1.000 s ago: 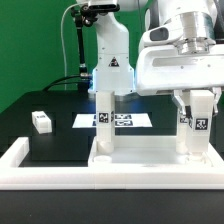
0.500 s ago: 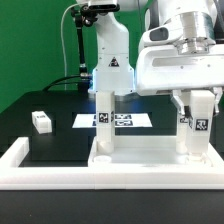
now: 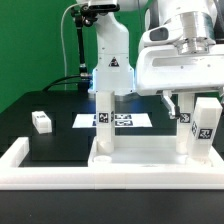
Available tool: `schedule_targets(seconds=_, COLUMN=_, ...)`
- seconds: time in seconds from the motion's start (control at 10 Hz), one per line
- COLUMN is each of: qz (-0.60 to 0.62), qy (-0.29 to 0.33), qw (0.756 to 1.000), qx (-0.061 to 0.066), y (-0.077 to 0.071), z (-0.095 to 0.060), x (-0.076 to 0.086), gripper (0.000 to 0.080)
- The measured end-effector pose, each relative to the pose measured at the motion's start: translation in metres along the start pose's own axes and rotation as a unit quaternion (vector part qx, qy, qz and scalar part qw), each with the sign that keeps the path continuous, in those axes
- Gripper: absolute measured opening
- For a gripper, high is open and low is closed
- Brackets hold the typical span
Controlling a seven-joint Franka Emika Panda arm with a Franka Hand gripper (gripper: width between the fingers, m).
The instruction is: Assemble desk
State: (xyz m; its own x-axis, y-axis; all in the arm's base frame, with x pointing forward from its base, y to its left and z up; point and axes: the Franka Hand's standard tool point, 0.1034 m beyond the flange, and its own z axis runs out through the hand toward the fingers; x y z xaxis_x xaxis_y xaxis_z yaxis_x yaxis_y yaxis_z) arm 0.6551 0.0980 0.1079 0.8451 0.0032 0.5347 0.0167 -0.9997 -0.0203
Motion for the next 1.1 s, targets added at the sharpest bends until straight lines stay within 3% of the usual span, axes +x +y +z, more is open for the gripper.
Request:
schedule_targets(seconds=0.9, qz=0.0, qy=0.0, qw=1.0, qx=0.0, y=0.0, z=0.0, x=0.0, gripper=0.0649)
schedule_targets(seconds=1.0, qz=-0.005, qy=-0.021, qw=1.0, qx=0.001, y=0.004, z=-0.005, x=0.005, gripper=0.0649)
schedule_targets(seconds=1.1, qz=-0.005, qy=-0.048, qw=0.999, qx=0.004, y=0.011, z=-0.017, x=0.019, gripper=0.0649)
